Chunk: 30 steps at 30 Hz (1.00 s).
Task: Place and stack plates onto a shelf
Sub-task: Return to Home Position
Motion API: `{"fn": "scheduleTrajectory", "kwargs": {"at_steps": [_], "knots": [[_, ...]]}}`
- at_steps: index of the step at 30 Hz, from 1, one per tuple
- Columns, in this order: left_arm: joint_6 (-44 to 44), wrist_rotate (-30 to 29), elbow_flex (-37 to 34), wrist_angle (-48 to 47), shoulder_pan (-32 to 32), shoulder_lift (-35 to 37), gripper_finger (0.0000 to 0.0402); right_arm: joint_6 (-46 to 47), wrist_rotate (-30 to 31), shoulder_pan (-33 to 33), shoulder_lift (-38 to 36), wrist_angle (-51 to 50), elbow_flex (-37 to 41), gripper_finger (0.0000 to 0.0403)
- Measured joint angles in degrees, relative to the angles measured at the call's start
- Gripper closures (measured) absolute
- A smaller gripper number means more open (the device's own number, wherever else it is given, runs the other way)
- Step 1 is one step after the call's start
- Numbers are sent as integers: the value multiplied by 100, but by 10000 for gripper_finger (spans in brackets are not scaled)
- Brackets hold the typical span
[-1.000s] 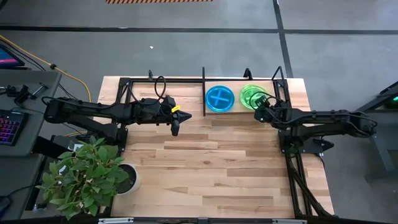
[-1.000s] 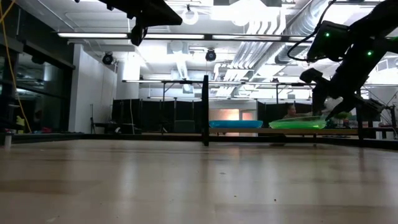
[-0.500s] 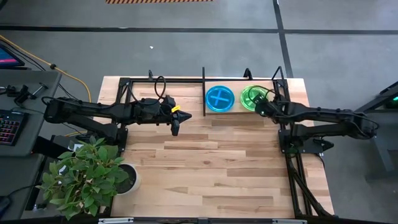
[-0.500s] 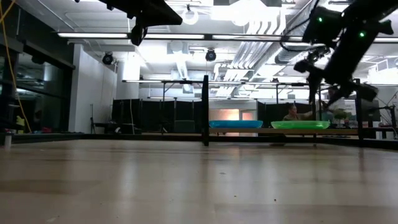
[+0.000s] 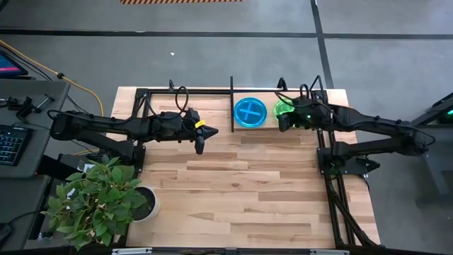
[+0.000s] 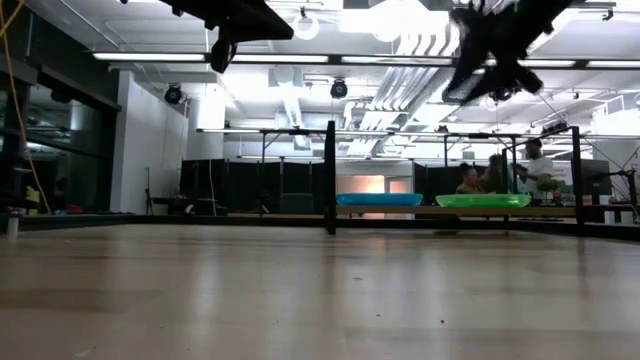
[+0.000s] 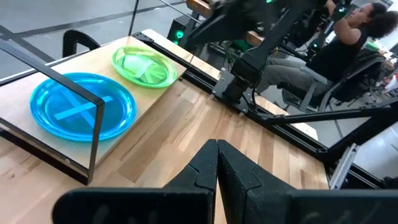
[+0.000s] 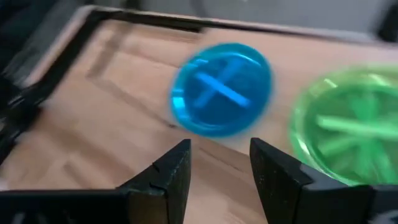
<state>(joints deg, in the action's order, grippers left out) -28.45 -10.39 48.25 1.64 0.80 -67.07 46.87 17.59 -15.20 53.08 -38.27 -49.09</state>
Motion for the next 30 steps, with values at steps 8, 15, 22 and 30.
{"fn": "scheduleTrajectory", "kwargs": {"at_steps": [8,15,22,30], "knots": [[223,10,0,625,-21,2,401,-1266,-161,679,-4,175,-595,265],[982,834,-19,442,-128,143,401,-1442,-162,1326,-4,248,-598,388],[1044,833,-924,729,214,1086,401,-1438,-156,1708,-24,374,-600,399],[548,823,-2401,1120,203,2702,401,-1991,-155,1917,-22,471,-600,401]]}}
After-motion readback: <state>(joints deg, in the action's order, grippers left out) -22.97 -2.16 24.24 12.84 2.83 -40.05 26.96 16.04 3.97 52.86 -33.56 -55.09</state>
